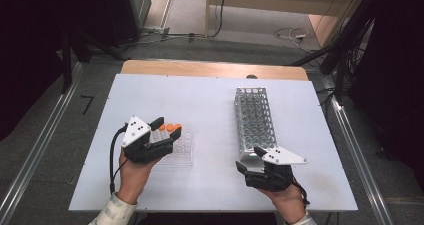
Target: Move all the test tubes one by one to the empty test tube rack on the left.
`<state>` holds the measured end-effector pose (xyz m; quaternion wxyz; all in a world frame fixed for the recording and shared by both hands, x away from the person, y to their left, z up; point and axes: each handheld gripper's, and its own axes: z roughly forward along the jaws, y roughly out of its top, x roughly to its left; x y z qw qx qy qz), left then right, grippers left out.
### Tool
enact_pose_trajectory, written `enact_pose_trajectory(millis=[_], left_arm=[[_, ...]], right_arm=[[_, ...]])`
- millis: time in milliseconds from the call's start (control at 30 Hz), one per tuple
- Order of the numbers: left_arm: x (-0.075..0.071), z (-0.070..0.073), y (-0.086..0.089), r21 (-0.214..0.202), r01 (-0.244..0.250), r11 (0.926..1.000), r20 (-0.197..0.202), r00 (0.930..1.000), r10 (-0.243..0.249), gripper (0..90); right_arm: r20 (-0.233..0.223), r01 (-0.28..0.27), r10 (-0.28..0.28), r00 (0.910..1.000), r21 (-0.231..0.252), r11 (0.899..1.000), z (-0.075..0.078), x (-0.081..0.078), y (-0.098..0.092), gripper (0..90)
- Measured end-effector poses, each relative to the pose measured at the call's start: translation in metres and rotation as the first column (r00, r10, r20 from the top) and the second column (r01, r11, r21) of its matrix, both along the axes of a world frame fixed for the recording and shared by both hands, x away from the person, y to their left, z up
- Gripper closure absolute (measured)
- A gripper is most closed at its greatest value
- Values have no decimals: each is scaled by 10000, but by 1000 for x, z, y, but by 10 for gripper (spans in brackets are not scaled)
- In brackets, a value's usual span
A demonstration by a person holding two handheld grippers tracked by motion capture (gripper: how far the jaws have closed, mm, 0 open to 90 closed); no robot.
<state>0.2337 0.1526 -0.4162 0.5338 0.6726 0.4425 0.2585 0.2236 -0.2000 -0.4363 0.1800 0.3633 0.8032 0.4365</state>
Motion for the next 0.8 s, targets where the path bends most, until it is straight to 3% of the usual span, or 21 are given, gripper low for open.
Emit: enact_pose_trajectory(millis=[800], left_arm=[[-21,1,8,-20,-43,10000,-55,10000,43,301]], right_arm=[[271,896,-903,9955,241,9957,3,3,-34,232]])
